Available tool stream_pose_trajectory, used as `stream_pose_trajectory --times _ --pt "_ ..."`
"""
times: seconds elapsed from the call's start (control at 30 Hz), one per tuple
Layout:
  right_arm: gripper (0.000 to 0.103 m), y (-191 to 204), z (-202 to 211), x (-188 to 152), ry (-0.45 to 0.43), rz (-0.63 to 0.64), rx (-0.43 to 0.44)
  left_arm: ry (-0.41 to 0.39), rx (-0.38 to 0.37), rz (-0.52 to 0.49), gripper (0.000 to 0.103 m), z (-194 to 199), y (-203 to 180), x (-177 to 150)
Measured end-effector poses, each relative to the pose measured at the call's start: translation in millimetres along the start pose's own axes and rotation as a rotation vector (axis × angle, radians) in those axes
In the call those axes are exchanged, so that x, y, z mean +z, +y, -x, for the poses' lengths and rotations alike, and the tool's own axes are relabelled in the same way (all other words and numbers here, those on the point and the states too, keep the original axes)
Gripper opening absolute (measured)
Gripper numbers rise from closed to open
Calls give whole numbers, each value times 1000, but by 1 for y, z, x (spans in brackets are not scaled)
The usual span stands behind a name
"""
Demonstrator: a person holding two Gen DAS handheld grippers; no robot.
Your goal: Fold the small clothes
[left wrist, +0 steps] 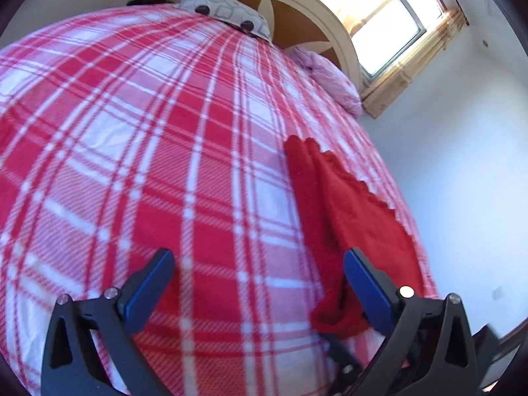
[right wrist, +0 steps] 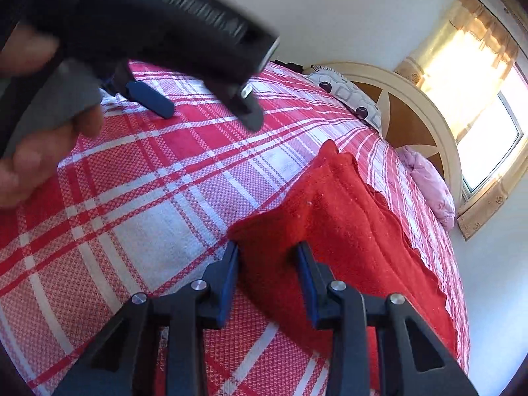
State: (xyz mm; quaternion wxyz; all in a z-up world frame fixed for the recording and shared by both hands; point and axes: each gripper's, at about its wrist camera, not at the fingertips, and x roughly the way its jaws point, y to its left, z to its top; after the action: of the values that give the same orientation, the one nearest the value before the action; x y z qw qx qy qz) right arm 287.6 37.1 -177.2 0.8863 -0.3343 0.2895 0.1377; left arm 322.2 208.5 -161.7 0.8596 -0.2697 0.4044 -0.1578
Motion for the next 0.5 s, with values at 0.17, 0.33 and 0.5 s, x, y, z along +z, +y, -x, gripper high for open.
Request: stream_pose_trajectory --times 0.17,0.33,0.5 --pt "35 -6 -3 -3 1 -40 16 35 -34 -32 101 -36 -24 34" --pt "35 2 -2 -3 -8 -6 -28 92 -57 -10 95 -77 -35 59" --pt "35 4 0 -4 -15 -6 -36 152 -91 -3 91 -104 -43 72"
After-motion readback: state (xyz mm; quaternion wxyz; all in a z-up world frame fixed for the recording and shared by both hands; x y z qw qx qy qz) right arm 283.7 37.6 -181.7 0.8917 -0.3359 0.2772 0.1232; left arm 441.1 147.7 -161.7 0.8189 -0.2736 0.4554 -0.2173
